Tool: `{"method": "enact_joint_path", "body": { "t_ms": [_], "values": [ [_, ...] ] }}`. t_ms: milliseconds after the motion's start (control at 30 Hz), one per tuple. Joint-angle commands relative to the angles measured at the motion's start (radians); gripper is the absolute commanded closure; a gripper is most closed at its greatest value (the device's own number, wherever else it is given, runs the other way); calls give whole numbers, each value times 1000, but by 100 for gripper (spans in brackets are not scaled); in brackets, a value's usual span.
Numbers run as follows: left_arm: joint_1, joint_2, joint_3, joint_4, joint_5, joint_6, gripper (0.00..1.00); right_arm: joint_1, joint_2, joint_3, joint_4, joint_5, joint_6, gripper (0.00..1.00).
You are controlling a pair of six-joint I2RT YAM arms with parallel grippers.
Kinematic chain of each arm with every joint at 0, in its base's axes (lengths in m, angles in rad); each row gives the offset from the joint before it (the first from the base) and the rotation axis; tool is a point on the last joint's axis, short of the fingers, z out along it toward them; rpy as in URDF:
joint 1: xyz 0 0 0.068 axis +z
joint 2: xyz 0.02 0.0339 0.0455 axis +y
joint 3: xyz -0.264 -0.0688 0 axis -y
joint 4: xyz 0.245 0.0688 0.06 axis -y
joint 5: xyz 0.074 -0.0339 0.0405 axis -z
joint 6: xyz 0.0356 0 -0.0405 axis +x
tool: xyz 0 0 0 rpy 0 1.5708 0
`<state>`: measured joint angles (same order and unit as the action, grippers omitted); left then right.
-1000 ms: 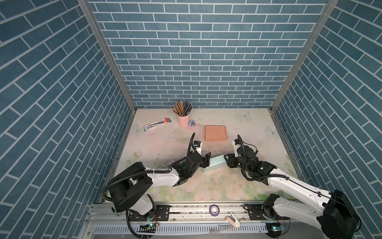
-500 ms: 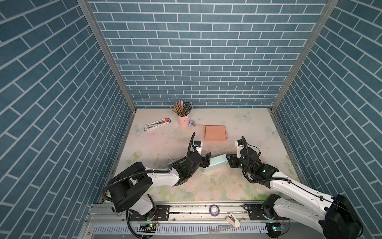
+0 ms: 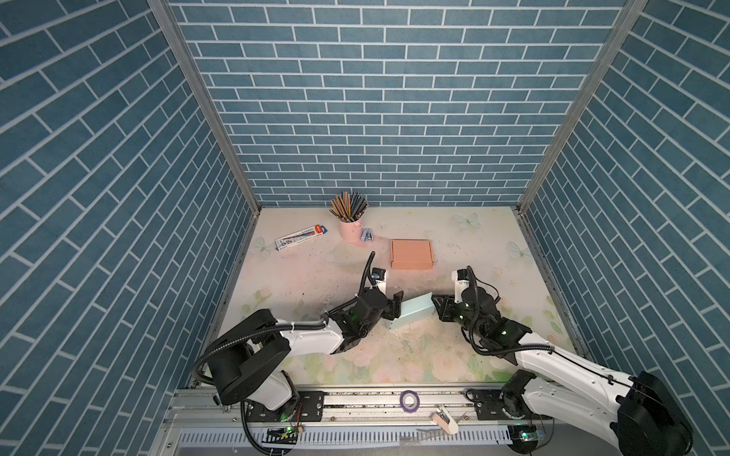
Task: Fold the paper box
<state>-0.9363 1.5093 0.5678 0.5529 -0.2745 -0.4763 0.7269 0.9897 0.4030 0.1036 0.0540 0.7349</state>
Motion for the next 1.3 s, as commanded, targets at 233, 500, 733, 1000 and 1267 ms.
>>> {"method": "enact_joint_path", "body": {
  "t_ms": [233, 500, 733, 1000, 1267],
  "values": [
    [1, 25, -18, -168, -2, 43, 24, -8, 2, -118, -145, 41, 79, 79],
    [1, 18, -12, -174, 1, 45, 24, -9, -42, -139, -166, 62, 92, 79],
    [1, -25, 41, -255, 23, 47, 23, -10, 61, -112, -100, 52, 79, 79],
    [7, -201, 161, -582, 54, 28, 17, -9, 76, -99, -87, 42, 76, 80],
    [-36, -306, 80, -631, 142, -67, 16, -9, 50, -102, -97, 41, 78, 80]
  ]
}}
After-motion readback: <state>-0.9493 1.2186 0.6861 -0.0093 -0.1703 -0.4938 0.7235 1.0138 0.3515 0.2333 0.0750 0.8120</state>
